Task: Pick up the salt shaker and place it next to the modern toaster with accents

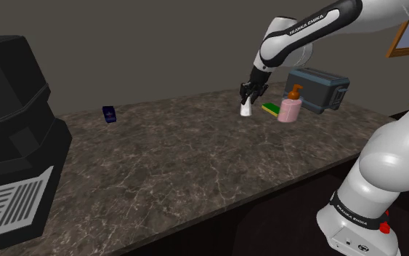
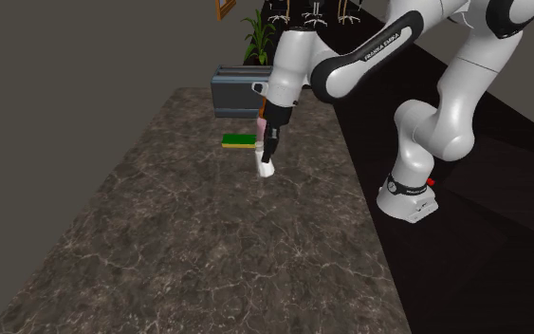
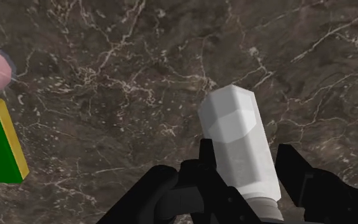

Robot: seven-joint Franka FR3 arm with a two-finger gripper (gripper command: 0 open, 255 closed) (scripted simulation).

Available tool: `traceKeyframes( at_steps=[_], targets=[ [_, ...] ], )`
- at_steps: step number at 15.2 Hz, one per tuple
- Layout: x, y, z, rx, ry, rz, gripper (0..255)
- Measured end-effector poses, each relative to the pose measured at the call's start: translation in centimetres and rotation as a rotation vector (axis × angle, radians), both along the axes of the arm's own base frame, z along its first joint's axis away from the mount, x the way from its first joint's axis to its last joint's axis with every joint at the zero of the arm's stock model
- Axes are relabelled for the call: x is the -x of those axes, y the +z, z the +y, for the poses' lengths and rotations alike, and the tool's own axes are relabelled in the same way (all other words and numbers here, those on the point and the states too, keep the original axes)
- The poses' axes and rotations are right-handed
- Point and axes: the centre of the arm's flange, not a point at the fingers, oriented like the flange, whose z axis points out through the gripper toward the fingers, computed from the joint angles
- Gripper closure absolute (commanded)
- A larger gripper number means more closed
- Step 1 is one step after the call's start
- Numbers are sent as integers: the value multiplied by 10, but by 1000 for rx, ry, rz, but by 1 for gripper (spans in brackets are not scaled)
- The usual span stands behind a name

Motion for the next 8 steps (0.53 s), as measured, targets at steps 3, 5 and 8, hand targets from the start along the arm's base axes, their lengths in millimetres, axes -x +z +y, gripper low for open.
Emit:
traceKeyframes(
  at_steps=[3, 5, 8],
  targets=[
    [0, 17, 1, 0, 0, 0, 255],
    [0, 28, 0, 0, 0, 0, 255],
    [0, 43, 0, 0, 0, 0, 255]
  ],
)
